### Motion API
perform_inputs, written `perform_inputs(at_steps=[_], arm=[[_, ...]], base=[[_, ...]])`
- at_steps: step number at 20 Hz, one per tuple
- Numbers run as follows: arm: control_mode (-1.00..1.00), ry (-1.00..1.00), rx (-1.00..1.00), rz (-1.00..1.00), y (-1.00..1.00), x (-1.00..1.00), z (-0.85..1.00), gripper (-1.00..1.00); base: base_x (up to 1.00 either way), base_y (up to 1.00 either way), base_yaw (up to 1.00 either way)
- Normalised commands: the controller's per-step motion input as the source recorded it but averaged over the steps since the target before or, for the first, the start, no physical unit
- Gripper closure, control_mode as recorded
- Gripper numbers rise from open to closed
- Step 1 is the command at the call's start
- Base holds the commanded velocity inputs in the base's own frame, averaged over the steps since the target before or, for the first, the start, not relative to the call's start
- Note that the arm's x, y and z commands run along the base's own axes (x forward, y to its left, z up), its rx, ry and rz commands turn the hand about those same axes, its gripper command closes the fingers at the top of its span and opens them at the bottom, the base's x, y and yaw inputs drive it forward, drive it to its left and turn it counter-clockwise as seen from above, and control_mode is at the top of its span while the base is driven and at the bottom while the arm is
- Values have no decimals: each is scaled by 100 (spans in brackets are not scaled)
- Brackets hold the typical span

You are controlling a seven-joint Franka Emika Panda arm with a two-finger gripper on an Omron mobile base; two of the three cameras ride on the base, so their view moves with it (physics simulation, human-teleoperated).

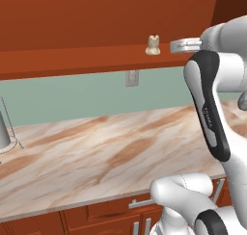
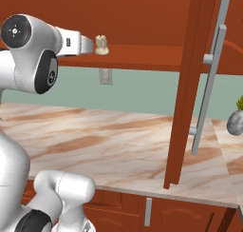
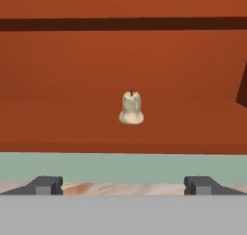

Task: Get the candle and the wine from the cabinet and move them to the dining counter.

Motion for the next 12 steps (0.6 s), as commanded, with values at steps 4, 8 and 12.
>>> perform_inputs(at_steps=[4,8,12], arm=[[-100,0,0,0,0,40,0,-100],[-100,1,0,0,0,34,0,-100],[-100,0,0,0,0,42,0,-100]], base=[[0,0,0],[0,0,0],[0,0,0]])
